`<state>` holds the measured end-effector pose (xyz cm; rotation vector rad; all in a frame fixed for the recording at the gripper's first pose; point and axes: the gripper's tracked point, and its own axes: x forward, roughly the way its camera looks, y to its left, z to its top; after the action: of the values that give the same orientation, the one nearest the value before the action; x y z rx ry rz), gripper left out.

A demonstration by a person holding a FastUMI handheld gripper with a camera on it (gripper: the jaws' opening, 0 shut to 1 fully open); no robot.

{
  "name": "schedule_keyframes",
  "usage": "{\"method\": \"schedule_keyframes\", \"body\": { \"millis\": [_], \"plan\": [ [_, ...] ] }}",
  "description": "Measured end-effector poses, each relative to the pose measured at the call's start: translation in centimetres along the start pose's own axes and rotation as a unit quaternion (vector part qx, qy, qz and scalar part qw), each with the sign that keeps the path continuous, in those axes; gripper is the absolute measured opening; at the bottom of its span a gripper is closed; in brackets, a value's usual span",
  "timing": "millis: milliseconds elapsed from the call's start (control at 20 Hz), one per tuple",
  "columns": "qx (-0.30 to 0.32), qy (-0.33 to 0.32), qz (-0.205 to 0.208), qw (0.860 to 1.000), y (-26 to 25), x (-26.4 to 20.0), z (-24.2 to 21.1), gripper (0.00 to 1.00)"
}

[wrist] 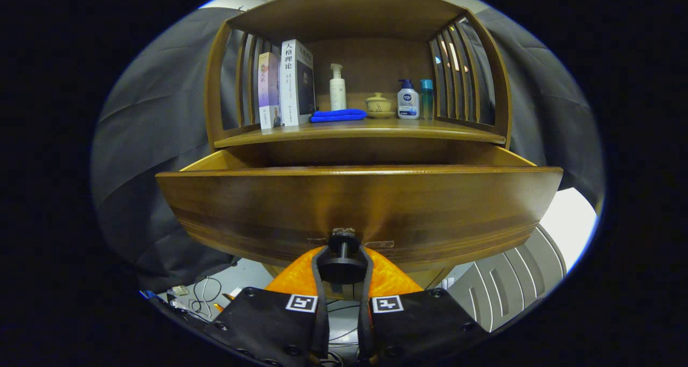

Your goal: Pull open the drawer, take out the items inside it, and place them on the countertop above the cabinet.

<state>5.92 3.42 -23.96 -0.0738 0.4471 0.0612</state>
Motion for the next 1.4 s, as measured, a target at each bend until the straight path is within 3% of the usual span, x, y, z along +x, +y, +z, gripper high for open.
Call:
{"method": "schedule_keyframes", "body": {
  "millis": [1000, 1250, 1400],
  "plan": [
    [0.000, 0.015, 0.016, 1.000, 0.4, -4.3, -2.6, 0.23],
    [-0.007, 0.016, 0.014, 1.000, -0.1, -5.4, -2.3, 0.47],
    [-0.021, 0.007, 0.007, 1.000, -1.5, -6.7, -1.6, 0.86]
  ]
}}
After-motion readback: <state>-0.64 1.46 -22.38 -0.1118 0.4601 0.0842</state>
